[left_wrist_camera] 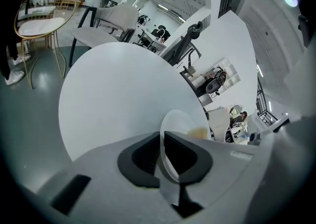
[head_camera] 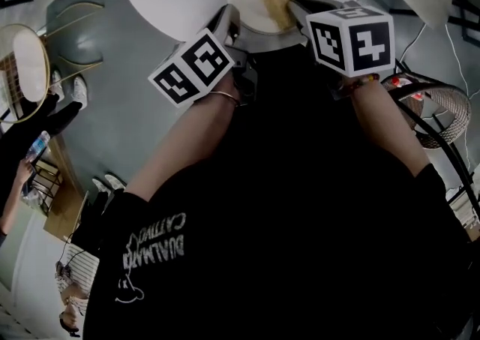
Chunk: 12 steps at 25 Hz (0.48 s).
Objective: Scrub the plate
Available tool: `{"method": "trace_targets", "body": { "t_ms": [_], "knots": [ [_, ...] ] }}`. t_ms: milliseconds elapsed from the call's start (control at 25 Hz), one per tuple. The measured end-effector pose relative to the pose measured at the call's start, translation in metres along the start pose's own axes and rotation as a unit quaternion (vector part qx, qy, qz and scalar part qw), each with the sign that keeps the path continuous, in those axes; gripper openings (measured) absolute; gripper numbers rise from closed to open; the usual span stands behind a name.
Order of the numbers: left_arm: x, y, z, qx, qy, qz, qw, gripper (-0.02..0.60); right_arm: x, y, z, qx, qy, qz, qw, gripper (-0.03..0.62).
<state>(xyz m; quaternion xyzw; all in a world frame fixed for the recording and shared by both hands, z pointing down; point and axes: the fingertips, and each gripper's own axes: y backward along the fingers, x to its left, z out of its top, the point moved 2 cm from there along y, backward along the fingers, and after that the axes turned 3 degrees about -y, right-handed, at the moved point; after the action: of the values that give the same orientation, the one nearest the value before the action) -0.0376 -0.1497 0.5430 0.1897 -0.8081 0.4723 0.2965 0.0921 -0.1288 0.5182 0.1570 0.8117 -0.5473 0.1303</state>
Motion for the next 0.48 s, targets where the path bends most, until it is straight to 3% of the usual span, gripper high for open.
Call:
{"method": "trace_targets", "body": {
  "t_ms": [280, 480],
  "knots": [
    [0.016, 0.021, 0.008, 0.022, -0.011, -0.034, 0.9991, 0.028, 0.006, 0.009, -0.007, -0.004, 0.001, -0.085, 0.996, 0.034],
    [0.02, 0.026, 0.005, 0.032, -0.02, -0.049, 0.9981, 0.028, -0.002, 0.018, -0.009, -0.014, -0.016, -0.12, 0.993, 0.032]
  ]
}}
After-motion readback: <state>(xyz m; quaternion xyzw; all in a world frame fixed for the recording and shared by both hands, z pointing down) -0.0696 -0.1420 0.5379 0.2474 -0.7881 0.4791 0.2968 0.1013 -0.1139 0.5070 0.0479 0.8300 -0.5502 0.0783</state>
